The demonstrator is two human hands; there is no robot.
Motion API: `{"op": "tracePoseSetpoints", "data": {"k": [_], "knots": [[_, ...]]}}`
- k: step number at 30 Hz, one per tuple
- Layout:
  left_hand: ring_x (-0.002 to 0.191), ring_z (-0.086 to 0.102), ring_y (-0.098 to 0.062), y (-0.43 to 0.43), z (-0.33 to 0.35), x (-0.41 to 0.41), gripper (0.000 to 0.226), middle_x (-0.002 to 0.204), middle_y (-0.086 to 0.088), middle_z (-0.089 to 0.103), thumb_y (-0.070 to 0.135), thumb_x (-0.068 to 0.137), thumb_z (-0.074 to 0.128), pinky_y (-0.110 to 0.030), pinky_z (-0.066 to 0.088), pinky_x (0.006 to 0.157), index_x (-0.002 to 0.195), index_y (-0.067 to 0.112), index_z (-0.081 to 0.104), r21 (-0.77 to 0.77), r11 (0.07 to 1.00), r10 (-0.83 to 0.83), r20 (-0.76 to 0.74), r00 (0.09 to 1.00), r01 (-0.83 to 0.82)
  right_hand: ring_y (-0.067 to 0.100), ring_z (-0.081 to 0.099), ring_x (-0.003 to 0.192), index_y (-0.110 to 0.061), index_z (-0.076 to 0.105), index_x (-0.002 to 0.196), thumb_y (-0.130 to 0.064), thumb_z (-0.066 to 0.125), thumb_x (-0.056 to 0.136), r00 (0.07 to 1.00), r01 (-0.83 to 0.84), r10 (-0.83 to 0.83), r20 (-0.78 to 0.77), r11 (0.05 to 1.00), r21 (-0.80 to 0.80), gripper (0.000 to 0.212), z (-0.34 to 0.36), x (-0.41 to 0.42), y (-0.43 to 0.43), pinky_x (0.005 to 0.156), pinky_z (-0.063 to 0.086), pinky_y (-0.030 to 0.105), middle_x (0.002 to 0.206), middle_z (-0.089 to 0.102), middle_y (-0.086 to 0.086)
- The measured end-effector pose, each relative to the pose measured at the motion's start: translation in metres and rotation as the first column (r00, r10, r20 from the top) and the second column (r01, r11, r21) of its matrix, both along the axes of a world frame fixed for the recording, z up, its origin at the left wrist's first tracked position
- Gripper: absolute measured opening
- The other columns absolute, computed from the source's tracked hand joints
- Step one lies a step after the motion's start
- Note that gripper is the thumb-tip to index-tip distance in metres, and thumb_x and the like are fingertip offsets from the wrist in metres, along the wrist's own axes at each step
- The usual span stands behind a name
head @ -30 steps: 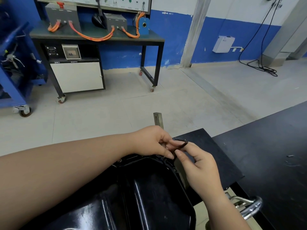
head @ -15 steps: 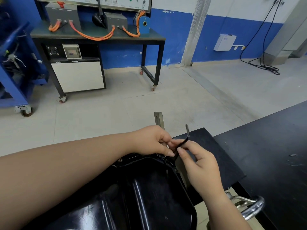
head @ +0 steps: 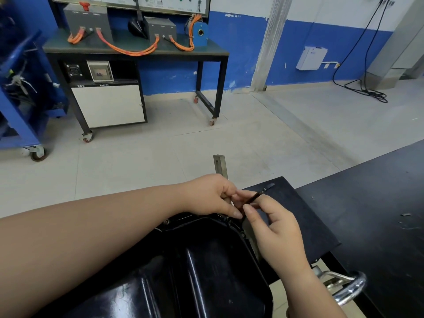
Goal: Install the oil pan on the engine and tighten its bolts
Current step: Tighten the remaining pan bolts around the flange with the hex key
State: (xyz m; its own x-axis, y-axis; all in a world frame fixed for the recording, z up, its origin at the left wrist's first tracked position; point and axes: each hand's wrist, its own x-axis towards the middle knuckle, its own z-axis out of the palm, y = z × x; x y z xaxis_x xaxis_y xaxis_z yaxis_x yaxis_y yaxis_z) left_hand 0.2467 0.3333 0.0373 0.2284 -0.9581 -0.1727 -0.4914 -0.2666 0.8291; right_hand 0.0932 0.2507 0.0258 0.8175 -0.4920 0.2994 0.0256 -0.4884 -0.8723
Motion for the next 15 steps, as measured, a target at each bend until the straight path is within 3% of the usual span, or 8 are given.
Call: {"op": "tracePoseSetpoints", "data": {"k": [3, 5, 8, 12, 15], "knots": [[0.054, 0.038, -0.007, 0.0011, 0.0004, 0.0000, 0.010, 0.055, 0.006, 0.046, 0.015, 0.081, 0.072, -0.022, 0.033, 0.056, 0.074, 0.017, 0.064, 0.008, 1.000, -0.010, -0.013, 1.000, 0.010, 0.000, 0.065, 0.082, -0.026, 0.070, 0.081, -0.001, 0.064, 0.083, 0.997, 0.074, -0.075, 0.029, 0.997, 0.022, 0.026, -0.0009, 0.0014, 0.0004, 0.068, 0.044, 0.005, 0.081, 0.071, -0.011], [0.051, 0.038, -0.005, 0.0016, 0.0011, -0.0003, 0.014, 0.052, 0.010, 0.046, 0.019, 0.079, 0.074, -0.021, 0.032, 0.055, 0.071, 0.025, 0.064, 0.017, 1.000, -0.008, -0.022, 1.000, 0.009, 0.009, 0.062, 0.070, -0.019, 0.069, 0.071, -0.011, 0.072, 0.077, 0.991, 0.131, -0.132, 0.028, 0.991, 0.023, 0.011, -0.0043, 0.0036, 0.0011, 0.059, 0.045, 0.015, 0.071, 0.068, -0.002], [0.052, 0.042, -0.004, 0.0009, 0.0024, -0.0005, 0.017, 0.053, 0.012, 0.050, 0.023, 0.077, 0.076, -0.021, 0.035, 0.057, 0.067, 0.030, 0.063, 0.024, 1.000, -0.002, 0.002, 1.000, 0.002, 0.017, 0.055, 0.065, -0.011, 0.062, 0.065, -0.022, 0.076, 0.070, 0.985, 0.174, -0.174, 0.016, 0.985, 0.010, 0.018, -0.0073, 0.0068, 0.0024, 0.061, 0.044, 0.024, 0.064, 0.061, 0.006], [0.049, 0.040, 0.000, 0.0005, 0.0024, -0.0007, 0.013, 0.049, 0.014, 0.048, 0.019, 0.079, 0.074, -0.016, 0.034, 0.055, 0.070, 0.024, 0.065, 0.022, 1.000, -0.007, 0.017, 1.000, 0.007, 0.009, 0.063, 0.079, -0.020, 0.067, 0.079, -0.011, 0.071, 0.078, 0.997, 0.074, -0.076, 0.025, 0.995, 0.069, 0.011, -0.0050, 0.0048, 0.0020, 0.070, 0.048, 0.017, 0.077, 0.067, -0.004], [0.054, 0.038, -0.009, 0.0002, 0.0006, -0.0001, 0.013, 0.053, 0.006, 0.045, 0.017, 0.080, 0.073, -0.024, 0.033, 0.060, 0.069, 0.015, 0.066, 0.001, 1.000, 0.014, 0.005, 1.000, -0.014, 0.008, 0.064, 0.097, -0.028, 0.070, 0.095, -0.002, 0.061, 0.087, 1.000, 0.002, -0.002, 0.013, 0.999, 0.036, 0.028, -0.0040, 0.0006, 0.0004, 0.081, 0.048, 0.014, 0.093, 0.071, -0.010]]}}
